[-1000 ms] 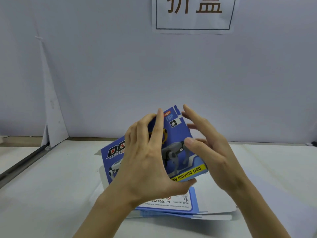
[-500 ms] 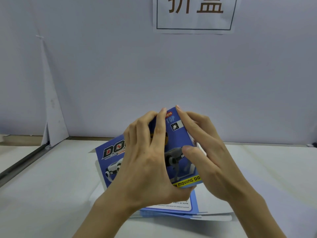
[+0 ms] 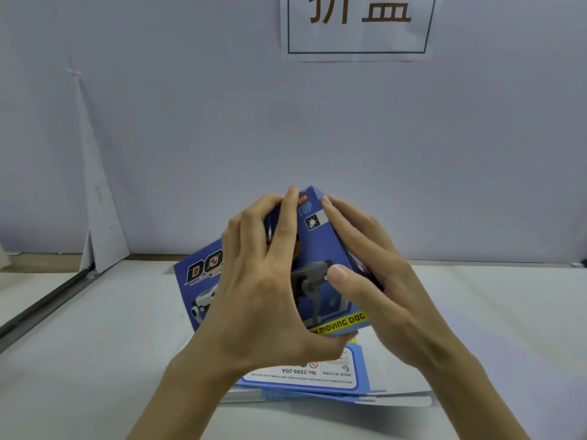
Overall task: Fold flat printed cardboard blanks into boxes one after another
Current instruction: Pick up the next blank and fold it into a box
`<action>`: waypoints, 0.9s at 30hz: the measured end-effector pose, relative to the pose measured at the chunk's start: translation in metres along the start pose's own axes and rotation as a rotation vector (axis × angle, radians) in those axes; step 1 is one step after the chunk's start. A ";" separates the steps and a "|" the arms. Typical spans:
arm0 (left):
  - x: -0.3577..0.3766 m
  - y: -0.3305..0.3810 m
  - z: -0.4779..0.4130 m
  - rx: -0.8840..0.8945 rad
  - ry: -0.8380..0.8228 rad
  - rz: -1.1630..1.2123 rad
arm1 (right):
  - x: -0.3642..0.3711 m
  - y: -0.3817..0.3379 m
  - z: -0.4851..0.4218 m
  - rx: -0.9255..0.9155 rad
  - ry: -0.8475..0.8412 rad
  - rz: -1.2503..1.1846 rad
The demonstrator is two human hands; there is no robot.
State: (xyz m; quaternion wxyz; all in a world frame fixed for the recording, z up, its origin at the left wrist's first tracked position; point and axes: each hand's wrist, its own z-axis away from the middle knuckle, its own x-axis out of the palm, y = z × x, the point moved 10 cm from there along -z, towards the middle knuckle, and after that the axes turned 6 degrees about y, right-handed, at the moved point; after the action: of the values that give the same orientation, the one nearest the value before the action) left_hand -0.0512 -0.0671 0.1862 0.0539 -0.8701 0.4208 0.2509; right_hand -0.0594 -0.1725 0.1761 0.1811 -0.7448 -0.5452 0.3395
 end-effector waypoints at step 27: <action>0.009 -0.011 0.004 0.157 -0.014 0.311 | -0.006 0.010 0.000 0.218 0.160 -0.271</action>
State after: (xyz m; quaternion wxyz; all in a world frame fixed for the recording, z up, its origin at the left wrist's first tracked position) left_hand -0.0402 -0.0652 0.1773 0.0854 -0.7858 0.5683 0.2288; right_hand -0.0533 -0.1812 0.1711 0.3477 -0.6651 -0.5843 0.3089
